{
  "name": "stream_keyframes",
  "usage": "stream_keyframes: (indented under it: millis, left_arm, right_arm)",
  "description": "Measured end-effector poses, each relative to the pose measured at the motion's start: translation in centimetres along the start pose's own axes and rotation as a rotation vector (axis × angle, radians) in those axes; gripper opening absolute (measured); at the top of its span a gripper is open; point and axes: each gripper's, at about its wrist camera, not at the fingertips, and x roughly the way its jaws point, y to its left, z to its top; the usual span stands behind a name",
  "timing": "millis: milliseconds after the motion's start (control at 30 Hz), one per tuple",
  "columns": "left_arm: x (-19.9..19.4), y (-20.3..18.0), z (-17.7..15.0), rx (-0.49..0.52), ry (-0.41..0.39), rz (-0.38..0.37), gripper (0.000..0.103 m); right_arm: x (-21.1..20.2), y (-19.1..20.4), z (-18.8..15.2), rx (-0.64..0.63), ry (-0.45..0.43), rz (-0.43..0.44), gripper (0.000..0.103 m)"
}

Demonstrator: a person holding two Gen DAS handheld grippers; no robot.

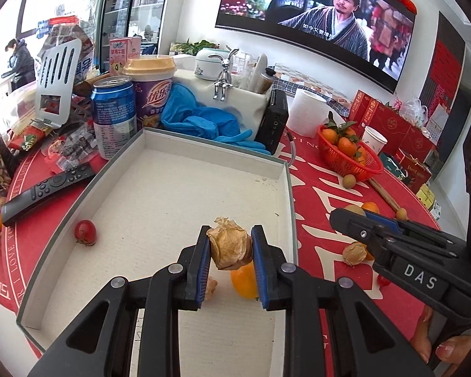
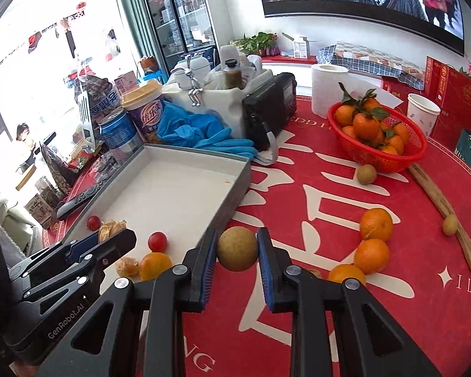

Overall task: Organize fruits
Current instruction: 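Open the left tool to drop the physalis while the right tool releases the brown fruit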

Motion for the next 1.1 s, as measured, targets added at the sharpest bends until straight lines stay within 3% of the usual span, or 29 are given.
stream_keyframes:
  millis: [433, 800, 1100]
  left_arm:
    - [1.6, 2.9, -0.4, -0.049, 0.062, 0.056, 0.026]
    - [3.2, 4.5, -1.1, -0.077, 0.13, 0.081, 0.026]
    - [3.0, 4.6, -1.1, -0.055, 0.12, 0.11, 0.027]
  right_arm:
    - [3.8, 4.6, 0.5, -0.059, 0.068, 0.085, 0.026]
    - [6.1, 5.2, 0.6, -0.043, 0.122, 0.113, 0.026]
    - [7.0, 5.7, 1.0, -0.032, 0.136, 0.127, 0.026]
